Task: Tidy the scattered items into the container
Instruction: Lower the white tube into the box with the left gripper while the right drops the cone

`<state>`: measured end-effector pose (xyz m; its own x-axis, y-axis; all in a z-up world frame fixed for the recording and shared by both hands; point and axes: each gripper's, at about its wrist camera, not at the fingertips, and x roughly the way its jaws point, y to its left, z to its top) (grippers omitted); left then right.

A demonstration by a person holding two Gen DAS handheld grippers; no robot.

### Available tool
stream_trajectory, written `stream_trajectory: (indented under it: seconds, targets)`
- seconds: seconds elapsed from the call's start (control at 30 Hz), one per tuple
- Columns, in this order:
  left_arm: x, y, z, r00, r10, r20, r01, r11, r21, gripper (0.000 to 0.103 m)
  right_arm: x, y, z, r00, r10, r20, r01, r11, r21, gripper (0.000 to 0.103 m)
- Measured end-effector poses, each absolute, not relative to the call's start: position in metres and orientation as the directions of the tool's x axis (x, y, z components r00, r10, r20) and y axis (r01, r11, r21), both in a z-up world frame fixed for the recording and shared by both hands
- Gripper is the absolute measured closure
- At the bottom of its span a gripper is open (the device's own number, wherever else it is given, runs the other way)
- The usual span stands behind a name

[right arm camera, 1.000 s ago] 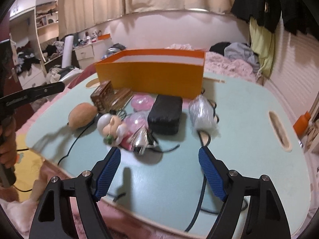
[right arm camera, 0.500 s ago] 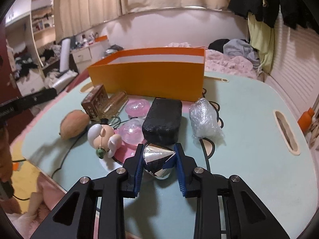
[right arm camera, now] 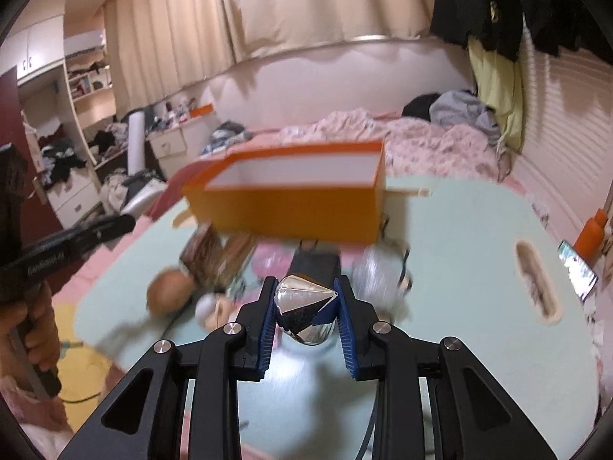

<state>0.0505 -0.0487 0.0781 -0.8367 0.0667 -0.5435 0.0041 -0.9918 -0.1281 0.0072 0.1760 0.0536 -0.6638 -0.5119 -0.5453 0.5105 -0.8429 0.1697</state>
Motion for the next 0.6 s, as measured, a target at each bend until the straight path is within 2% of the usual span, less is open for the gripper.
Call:
stream_trajectory:
  seconds: [0.2, 0.43, 0.6]
  targets:
    - [0.006, -0.046, 0.094, -0.835, 0.079, -0.545, -0.007, -0.991, -0.134, 0.083, -0.030, 0.161, 0.085, -0.693, -0.526, -0.494, 0.509, -0.841, 0.182, 0.075]
    - [-0.038, -0.048, 0.097, -0.854, 0.069, -0.515, 0.003, -0.991, -0.137, 0.083, -0.087, 0.135, 0.100, -0.674, -0.552, -0.491, 0.524, -0.826, 0.210, 0.075]
    - [-0.071, -0.054, 0.081, -0.853, 0.048, -0.521, 0.025, -0.991, -0.131, 0.083, -0.123, 0.120, 0.089, -0.670, -0.539, -0.510, 0.498, -0.836, 0.229, 0.075]
